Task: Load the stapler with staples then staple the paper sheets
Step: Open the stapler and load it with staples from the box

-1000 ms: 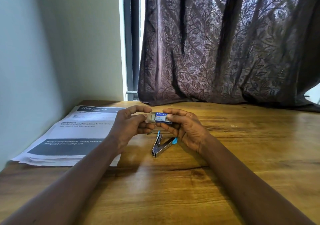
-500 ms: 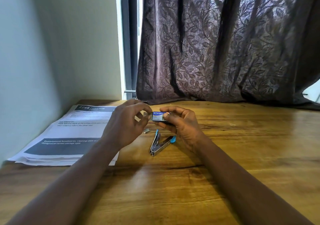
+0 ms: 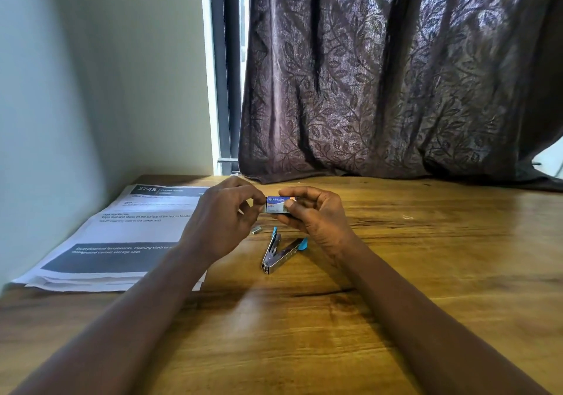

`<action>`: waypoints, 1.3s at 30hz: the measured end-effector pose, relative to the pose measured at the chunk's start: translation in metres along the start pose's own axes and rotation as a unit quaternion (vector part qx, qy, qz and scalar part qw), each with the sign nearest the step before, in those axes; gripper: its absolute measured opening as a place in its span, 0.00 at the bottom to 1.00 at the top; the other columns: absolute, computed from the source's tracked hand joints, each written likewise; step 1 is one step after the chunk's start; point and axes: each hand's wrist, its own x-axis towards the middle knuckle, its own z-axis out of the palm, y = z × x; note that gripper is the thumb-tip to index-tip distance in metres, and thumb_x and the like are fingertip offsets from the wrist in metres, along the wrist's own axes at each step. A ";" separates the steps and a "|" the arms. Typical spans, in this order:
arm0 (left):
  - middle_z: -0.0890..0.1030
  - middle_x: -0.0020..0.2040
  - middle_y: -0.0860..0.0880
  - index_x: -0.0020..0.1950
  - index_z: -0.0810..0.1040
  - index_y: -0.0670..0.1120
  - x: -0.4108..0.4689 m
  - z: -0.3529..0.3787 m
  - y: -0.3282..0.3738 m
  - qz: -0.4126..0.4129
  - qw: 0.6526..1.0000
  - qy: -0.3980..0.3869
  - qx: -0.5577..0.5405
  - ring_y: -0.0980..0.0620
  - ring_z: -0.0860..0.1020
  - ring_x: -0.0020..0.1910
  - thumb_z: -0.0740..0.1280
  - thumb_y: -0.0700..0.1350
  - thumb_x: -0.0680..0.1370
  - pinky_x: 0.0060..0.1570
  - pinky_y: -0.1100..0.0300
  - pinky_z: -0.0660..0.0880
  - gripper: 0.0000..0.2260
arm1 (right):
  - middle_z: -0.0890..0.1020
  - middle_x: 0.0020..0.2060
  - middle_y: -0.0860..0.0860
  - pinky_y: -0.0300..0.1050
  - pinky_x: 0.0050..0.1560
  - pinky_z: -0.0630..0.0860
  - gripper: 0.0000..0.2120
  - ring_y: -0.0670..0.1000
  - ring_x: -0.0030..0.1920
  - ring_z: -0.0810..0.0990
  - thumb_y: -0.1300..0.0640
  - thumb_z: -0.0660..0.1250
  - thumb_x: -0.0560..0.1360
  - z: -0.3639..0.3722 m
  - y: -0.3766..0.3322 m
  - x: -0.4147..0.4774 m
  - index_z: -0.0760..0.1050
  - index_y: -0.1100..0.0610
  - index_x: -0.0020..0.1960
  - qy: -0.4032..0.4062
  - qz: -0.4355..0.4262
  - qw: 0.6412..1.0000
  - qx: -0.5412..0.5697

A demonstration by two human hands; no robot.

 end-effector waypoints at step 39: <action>0.84 0.44 0.43 0.54 0.84 0.45 -0.001 0.006 0.001 -0.289 0.881 0.034 -0.374 0.55 0.80 0.35 0.69 0.36 0.80 0.39 0.59 0.80 0.07 | 0.86 0.48 0.60 0.43 0.32 0.81 0.11 0.54 0.37 0.85 0.67 0.61 0.78 -0.021 0.006 0.018 0.82 0.60 0.51 0.156 0.070 0.983 -0.060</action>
